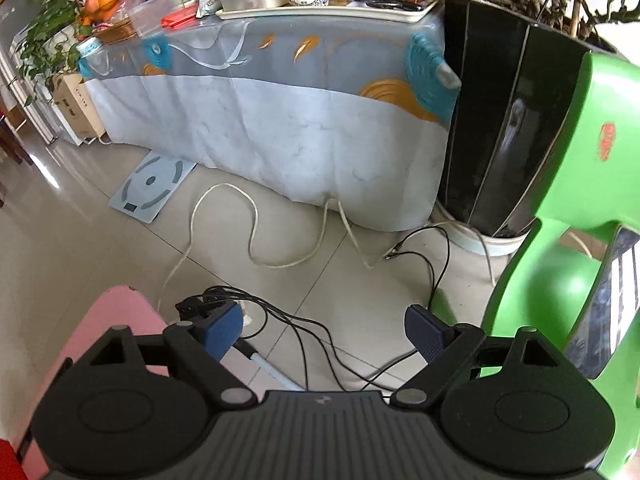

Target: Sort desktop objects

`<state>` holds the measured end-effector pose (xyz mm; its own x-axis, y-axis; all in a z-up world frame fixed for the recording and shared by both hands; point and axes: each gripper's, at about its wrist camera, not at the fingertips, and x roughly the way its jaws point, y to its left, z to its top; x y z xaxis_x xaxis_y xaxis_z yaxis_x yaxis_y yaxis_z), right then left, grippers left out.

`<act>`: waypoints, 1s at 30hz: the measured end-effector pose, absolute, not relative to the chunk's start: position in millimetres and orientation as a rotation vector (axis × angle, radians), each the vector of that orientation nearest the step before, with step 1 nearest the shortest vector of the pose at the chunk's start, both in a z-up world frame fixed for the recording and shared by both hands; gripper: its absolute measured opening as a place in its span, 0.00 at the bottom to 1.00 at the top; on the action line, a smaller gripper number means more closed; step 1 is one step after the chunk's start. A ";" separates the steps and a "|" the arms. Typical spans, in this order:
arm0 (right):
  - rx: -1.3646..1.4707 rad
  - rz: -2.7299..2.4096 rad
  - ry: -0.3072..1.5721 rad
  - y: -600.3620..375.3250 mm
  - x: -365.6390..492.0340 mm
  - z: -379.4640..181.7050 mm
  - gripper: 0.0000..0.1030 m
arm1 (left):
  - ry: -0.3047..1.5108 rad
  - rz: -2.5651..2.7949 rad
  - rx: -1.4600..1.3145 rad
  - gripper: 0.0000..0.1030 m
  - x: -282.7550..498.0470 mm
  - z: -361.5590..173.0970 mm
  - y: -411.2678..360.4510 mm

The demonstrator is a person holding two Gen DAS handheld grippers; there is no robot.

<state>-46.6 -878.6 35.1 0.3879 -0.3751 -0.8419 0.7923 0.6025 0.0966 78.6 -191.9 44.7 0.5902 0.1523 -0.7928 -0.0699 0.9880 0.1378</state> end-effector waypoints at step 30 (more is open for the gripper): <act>-0.066 0.045 0.888 -727.6 -6.6 28.1 0.92 | 0.935 0.122 0.128 1.00 65.4 44.1 -204.6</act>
<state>-6.6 -727.6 28.1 0.6305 0.0117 -0.7761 -0.0663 0.9970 -0.0389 65.4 -204.6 44.1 0.5880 0.1596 -0.7930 -0.0488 0.9855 0.1622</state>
